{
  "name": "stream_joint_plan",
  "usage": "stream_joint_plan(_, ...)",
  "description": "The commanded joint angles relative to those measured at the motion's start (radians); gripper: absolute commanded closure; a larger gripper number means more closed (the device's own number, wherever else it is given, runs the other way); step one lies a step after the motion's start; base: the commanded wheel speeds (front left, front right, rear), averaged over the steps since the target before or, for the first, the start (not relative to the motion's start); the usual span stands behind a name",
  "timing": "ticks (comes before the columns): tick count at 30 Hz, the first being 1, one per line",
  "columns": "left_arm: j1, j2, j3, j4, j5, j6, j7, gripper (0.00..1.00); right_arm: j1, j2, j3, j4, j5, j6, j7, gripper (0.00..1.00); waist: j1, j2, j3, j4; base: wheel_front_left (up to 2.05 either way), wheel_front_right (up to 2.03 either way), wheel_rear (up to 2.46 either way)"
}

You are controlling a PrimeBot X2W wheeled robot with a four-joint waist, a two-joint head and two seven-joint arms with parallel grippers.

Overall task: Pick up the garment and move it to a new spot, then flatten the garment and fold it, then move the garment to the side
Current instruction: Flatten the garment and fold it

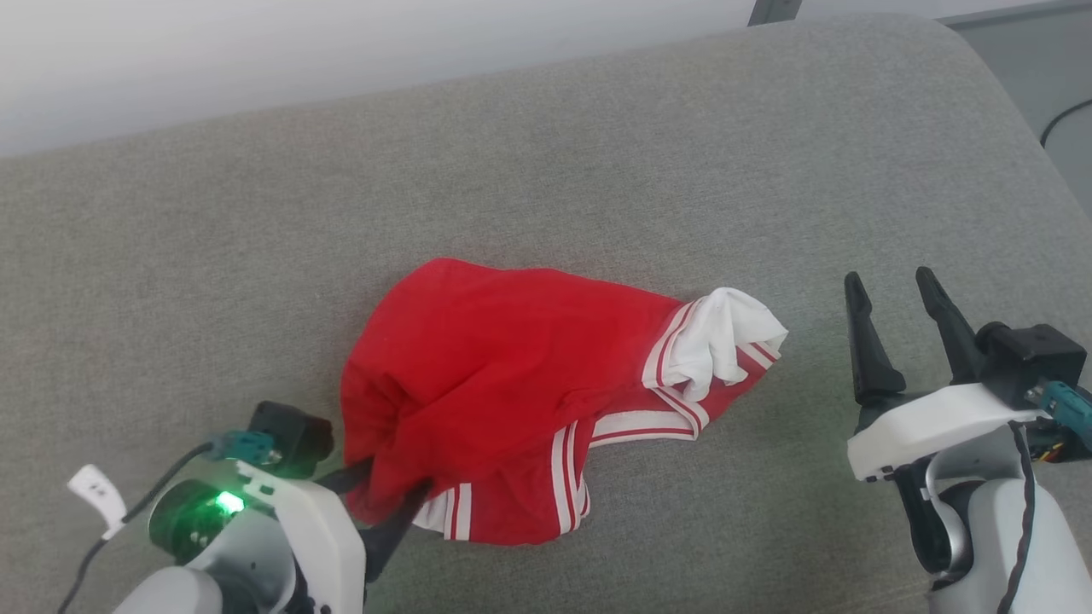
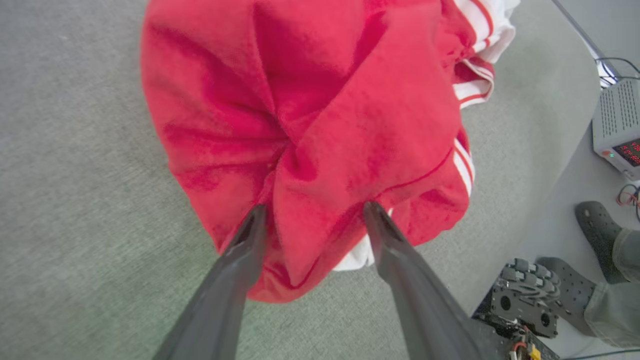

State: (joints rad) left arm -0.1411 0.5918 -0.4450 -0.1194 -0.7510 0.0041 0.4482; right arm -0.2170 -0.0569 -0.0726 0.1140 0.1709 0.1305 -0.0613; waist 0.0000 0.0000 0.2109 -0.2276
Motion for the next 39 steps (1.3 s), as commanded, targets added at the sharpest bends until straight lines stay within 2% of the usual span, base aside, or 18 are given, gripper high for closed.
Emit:
stream_joint_plan(1,-0.023,0.003,-0.005,0.01,0.012,-0.007,0.005,1.0,-0.013,0.005,-0.001,0.004,-0.009,0.0,-0.004,0.0,0.0,0.0,0.001,0.001,0.0,0.0,0.0)
stream_joint_plan(5,-0.065,-0.005,-0.014,0.04,0.018,-0.028,-0.002,1.0,-0.019,0.006,0.001,0.009,-0.009,0.0,-0.008,0.0,0.0,0.0,0.004,0.002,0.0,0.0,0.0)
stream_joint_plan(12,-0.18,0.024,0.025,0.075,0.037,-0.047,-0.007,1.0,-0.034,0.007,0.001,0.017,-0.008,0.0,-0.013,0.0,0.0,0.0,0.011,0.002,0.0,0.0,0.0)
stream_joint_plan(17,-0.321,0.047,0.036,0.123,0.063,-0.076,0.001,1.0,-0.055,0.007,0.012,0.022,-0.008,0.0,-0.013,0.0,0.0,0.0,0.027,-0.004,0.0,0.0,0.0)
stream_joint_plan(23,-0.489,0.043,0.012,0.213,0.105,-0.108,-0.005,1.0,-0.082,0.007,0.029,0.03,-0.002,0.0,-0.019,0.0,0.0,0.0,0.055,-0.019,0.0,0.0,0.0)
stream_joint_plan(33,-0.789,0.03,-0.127,0.466,0.172,-0.133,-0.094,1.0,-0.145,0.007,0.087,0.057,0.019,0.0,-0.039,0.0,0.0,0.0,0.136,-0.077,0.0,0.0,0.0)
stream_joint_plan(39,-0.897,0.034,-0.272,0.611,0.119,-0.134,-0.128,1.0,-0.179,0.007,0.119,0.076,0.037,0.0,-0.059,0.0,0.0,0.0,0.184,-0.109,0.0,0.0,0.0)
